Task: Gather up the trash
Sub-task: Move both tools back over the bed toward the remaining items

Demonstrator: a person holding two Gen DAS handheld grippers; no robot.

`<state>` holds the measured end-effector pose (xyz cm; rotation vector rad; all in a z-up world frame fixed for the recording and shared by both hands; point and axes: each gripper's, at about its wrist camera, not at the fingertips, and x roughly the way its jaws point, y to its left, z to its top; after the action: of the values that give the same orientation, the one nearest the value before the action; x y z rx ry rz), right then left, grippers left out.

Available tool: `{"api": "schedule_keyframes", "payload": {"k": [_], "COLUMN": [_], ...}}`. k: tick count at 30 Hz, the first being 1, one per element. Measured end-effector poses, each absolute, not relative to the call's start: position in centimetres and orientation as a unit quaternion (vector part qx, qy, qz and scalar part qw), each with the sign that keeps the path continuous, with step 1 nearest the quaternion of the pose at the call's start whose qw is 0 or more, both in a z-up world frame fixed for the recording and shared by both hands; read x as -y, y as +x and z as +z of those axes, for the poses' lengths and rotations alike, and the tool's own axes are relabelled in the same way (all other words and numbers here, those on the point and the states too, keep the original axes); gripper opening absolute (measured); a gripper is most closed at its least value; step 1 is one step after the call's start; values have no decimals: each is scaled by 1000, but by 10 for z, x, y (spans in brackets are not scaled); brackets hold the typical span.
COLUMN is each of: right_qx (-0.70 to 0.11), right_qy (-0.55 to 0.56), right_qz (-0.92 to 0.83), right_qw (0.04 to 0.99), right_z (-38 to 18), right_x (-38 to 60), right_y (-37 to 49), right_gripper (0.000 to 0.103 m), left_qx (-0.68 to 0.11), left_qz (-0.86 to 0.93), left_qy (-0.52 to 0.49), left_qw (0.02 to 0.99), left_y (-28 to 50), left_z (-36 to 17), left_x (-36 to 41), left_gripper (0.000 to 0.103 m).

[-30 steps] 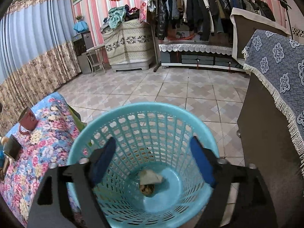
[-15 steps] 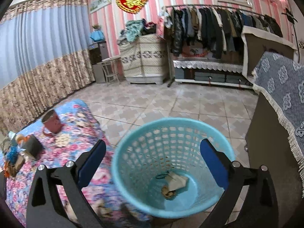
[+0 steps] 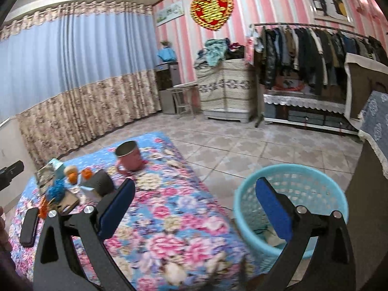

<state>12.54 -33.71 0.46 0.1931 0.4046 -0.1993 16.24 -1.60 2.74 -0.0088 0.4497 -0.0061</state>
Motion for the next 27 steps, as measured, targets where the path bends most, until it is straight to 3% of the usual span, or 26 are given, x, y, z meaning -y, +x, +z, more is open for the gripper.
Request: {"api": "schedule_keyframes", "payload": {"k": [14, 27], "right_qx": [-217, -229], "right_qy": [63, 53], "right_qz": [-33, -29], "right_qw": [974, 972], "right_z": [-12, -19], "right_x": [262, 253], "right_y": [132, 135], "right_gripper": [97, 97], "left_qx": [-239, -249], "left_qz": [43, 59], "left_qy": [-21, -34], "left_qw": [970, 966], "left_y": [142, 140], "left_z": [7, -8], "left_x": [-50, -69], "left_gripper": [98, 98]}}
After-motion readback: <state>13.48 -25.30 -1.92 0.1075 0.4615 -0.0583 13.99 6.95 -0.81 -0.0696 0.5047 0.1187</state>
